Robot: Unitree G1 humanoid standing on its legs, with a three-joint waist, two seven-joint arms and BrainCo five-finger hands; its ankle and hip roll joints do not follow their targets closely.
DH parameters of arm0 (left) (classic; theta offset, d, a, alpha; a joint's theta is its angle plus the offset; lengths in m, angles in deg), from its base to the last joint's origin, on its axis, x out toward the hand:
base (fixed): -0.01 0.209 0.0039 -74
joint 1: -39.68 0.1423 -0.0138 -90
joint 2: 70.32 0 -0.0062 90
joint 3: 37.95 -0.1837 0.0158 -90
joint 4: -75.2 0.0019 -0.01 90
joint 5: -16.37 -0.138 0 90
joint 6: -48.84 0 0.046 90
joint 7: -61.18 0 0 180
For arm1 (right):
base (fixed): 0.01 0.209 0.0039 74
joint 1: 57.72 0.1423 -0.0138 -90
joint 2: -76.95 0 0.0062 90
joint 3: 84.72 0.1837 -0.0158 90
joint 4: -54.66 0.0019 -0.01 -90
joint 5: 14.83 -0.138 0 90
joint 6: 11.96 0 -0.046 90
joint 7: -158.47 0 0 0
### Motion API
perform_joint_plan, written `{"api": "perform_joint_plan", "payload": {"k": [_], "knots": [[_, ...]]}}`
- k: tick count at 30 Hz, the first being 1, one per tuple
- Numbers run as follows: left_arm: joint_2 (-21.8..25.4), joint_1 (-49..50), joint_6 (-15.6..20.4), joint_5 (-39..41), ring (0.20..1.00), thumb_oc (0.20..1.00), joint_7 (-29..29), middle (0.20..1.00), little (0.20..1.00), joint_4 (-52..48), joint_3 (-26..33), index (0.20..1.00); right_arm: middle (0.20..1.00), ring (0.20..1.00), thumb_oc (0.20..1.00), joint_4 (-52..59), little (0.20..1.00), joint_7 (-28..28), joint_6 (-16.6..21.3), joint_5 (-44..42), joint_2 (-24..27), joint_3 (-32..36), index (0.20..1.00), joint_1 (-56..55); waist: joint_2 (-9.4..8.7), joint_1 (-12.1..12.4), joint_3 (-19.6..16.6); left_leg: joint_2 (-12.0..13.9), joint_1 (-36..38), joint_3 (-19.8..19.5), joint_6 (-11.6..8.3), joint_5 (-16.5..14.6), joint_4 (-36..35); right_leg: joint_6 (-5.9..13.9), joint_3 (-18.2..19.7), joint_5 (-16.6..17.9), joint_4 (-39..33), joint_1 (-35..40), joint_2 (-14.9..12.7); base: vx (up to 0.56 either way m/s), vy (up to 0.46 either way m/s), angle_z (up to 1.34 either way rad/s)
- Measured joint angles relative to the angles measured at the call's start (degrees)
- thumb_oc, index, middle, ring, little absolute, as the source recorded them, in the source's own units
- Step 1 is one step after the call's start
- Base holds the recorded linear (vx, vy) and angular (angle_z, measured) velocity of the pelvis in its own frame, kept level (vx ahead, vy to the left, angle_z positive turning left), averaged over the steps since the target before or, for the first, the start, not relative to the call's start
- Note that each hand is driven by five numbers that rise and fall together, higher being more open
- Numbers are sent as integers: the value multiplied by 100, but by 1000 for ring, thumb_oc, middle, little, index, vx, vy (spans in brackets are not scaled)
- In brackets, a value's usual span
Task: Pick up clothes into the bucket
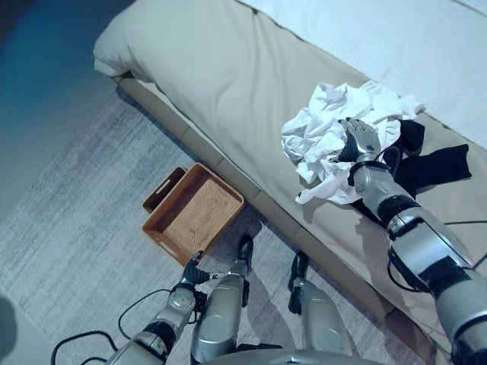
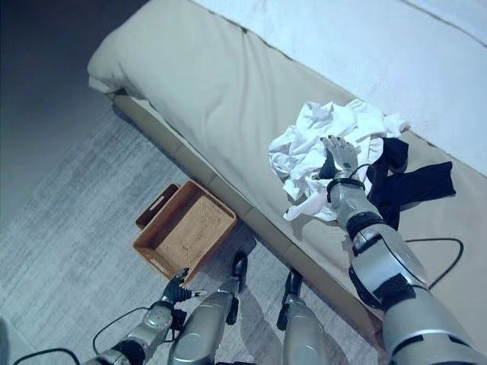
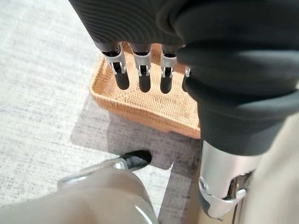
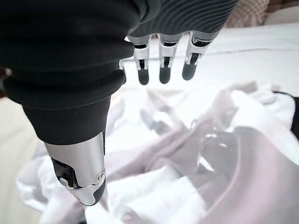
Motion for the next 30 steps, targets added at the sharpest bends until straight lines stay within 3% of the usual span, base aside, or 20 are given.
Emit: {"api": "perform_joint_plan", "payload": {"k": [7, 17, 20, 21, 23, 24, 27, 30], "knots": [[-49, -170, 9, 160, 1000, 1000, -7, 1000, 1000, -130, -191, 1000, 1000, 1000, 1000, -200, 1000, 33, -136, -7, 57, 5, 1000, 91, -98, 125, 114, -19, -236, -95, -1, 34, 1, -1, -112, 2, -43, -166, -4, -4, 5, 5], [-46, -243, 6, 215, 1000, 1000, -131, 1000, 1000, -174, -202, 1000, 1000, 1000, 1000, -86, 1000, -212, -138, -331, 103, 197, 1000, 138, -101, 137, 146, -42, -404, -191, -2, 36, -3, 2, -225, 16, -159, -237, -3, 7, 9, 5], [-41, -284, 7, 218, 1000, 1000, -233, 1000, 1000, -262, -189, 1000, 1000, 1000, 1000, 920, 1000, -514, -107, -821, 228, 603, 1000, 16, -113, 49, 224, -45, -430, -194, -3, 37, -5, 22, -232, 48, -230, -227, 8, 6, 1, 1], [-41, -278, 8, 217, 1000, 1000, -281, 1000, 1000, -381, -141, 1000, 1000, 1000, 1000, 2151, 1000, -612, -86, -1023, 394, 964, 1000, -362, -117, 13, 270, -49, -448, -207, -4, 39, -6, 22, -252, 54, -241, -225, 10, 32, -10, 8], [-37, -273, 3, 216, 1000, 1000, -349, 1000, 1000, -490, -78, 1000, 1000, 1000, 1000, 3304, 1000, -829, 164, -1163, 450, 1228, 1000, -718, -175, -76, 342, -53, -441, -207, -8, 48, -1, 19, -260, 57, -246, -214, 3, 28, -17, 6], [-68, -251, 9, 210, 1000, 1000, -391, 1000, 1000, -574, 25, 1000, 1000, 1000, 1000, 4445, 1000, -940, 280, -1263, 451, 1820, 1000, -1324, -203, -56, 358, -62, -442, -226, -8, 48, -3, 18, -275, 57, -246, -197, -3, 20, -7, 8], [-71, -223, -18, 201, 1000, 1000, -473, 1000, 1000, -609, 80, 1000, 1000, 1000, 1000, 5249, 1000, -1131, 504, -1284, 428, 2340, 1000, -2181, -337, -168, 421, -92, -365, -263, -8, 48, 8, 19, -303, 57, -267, -76, -26, 28, -4, 11], [-39, -208, -32, 89, 1000, 1000, -482, 1000, 1000, -639, 77, 1000, 1000, 1000, 1000, 5454, 1000, -1181, 558, -1312, 432, 2762, 1000, -2708, -359, -190, 433, -104, -363, -259, -8, 48, 2, 21, -304, 59, -281, -69, -37, 8, -3, 2]]}}
